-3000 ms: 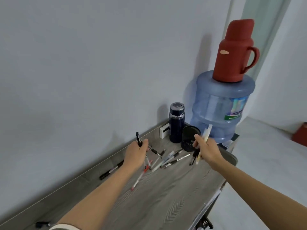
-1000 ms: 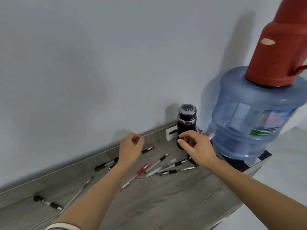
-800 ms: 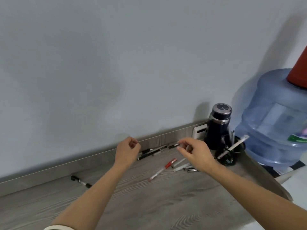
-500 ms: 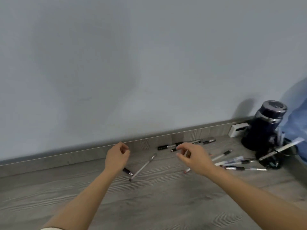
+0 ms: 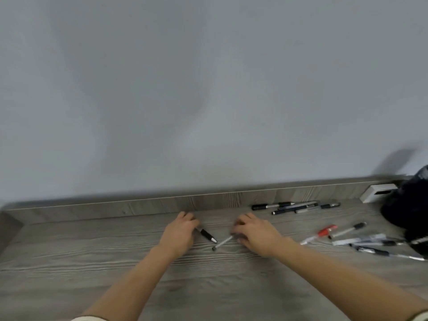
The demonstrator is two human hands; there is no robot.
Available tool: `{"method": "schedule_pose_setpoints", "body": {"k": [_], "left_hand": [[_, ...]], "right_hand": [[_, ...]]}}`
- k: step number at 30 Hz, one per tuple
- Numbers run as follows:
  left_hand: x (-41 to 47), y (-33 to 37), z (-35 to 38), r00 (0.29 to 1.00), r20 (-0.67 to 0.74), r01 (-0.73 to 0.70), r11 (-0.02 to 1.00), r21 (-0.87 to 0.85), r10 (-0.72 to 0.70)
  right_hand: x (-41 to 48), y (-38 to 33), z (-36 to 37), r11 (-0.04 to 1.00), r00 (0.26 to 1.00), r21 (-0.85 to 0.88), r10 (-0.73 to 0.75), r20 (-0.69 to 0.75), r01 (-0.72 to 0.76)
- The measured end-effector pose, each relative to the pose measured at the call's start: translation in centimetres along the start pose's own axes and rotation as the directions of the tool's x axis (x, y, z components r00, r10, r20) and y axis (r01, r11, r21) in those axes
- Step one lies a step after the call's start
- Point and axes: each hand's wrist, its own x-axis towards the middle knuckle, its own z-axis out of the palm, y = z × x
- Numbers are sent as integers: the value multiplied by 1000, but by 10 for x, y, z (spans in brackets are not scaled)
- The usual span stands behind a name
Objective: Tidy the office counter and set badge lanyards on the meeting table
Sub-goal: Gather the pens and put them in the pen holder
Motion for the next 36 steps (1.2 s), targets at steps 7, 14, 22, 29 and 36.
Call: {"method": "schedule_pose_setpoints", "body": {"k": [7,14,22,29,36], "left_hand": [[10,-3,4,999,15,36,994,106,-37],[23,33,2,1000,-6,22,949,-315,-25],[54,123,4,999,38,-4,879,-477,25],[75,212,5,987,79,-78,853,-516,138],[92,274,19,977,159,-49,875,-481,142]], "right_hand": [[-13,20,-10,987,985,-111,131,112,-118],[-47,50,-18,942,961,193,277,20,-275],[-127,100,-46,769,767,437,597,-234,-466],[-200,152,-41,686,649,281,727,-225,-671],[-235,187,-17,732,743,153,669,19,-664]]}}
